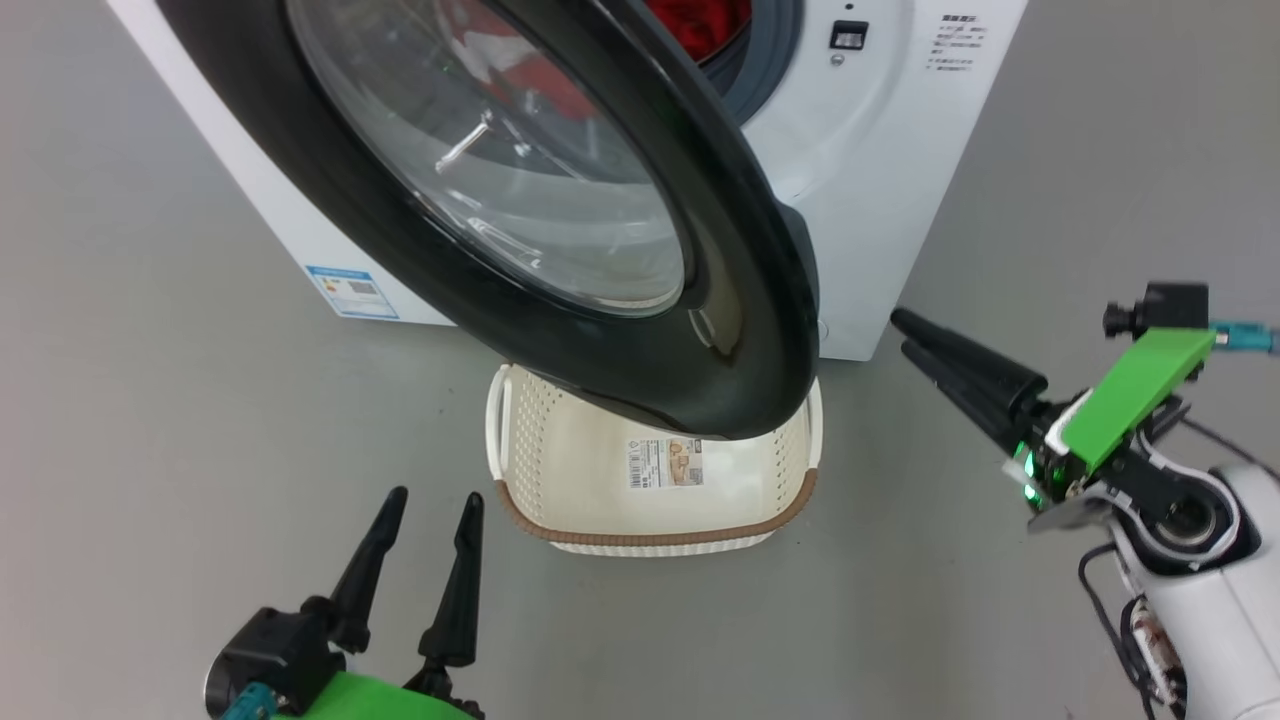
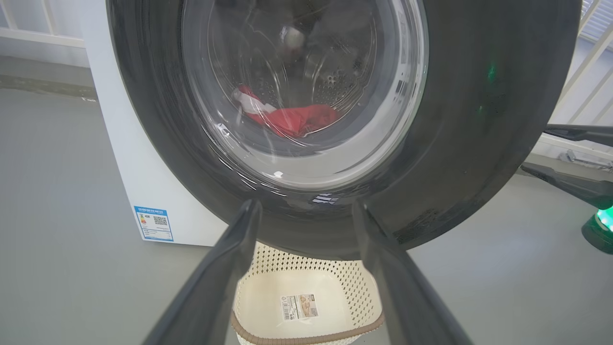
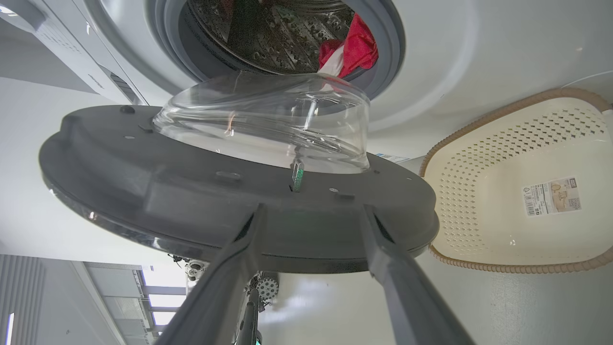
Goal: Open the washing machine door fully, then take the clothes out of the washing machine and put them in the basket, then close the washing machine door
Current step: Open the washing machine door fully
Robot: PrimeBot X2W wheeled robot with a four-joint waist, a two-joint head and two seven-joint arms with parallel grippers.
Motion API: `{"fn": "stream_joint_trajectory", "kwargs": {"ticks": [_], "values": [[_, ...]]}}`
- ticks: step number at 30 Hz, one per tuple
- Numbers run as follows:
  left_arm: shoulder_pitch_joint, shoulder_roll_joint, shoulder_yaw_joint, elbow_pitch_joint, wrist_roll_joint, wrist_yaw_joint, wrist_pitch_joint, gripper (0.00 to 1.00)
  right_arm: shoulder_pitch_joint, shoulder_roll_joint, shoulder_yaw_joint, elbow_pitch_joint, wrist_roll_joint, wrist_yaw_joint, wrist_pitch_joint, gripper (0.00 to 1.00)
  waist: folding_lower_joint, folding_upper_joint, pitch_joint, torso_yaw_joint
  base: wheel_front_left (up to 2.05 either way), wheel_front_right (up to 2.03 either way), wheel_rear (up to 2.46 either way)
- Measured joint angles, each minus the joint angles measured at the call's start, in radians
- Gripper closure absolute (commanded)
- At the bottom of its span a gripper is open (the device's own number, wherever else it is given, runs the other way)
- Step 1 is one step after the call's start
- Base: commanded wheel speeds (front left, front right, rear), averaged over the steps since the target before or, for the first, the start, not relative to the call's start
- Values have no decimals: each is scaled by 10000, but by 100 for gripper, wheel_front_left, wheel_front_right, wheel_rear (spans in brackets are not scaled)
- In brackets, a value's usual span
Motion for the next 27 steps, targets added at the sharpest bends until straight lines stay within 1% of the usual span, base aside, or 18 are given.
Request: {"fn": "stream_joint_trajectory", "kwargs": {"ticks": [5,11,17,21,27], "values": [[142,4,165,50,46,-10,0,0,699,224,-144,15,-4,0,-280,0,0,0,-110,-224,0,0,0],[162,6,267,105,134,-21,0,0,1326,253,-217,90,-230,0,-541,0,1,0,-253,-421,0,0,0],[369,8,349,176,198,-94,0,0,1965,276,-253,249,-546,0,-1158,0,1,0,-454,-514,0,0,0],[512,8,424,219,219,-98,0,0,2403,245,-42,366,-1047,0,-1643,0,0,0,-584,-561,0,0,0],[626,12,483,263,255,-109,0,0,3004,245,393,558,-1333,0,-2286,0,0,0,-770,-663,0,0,0]]}}
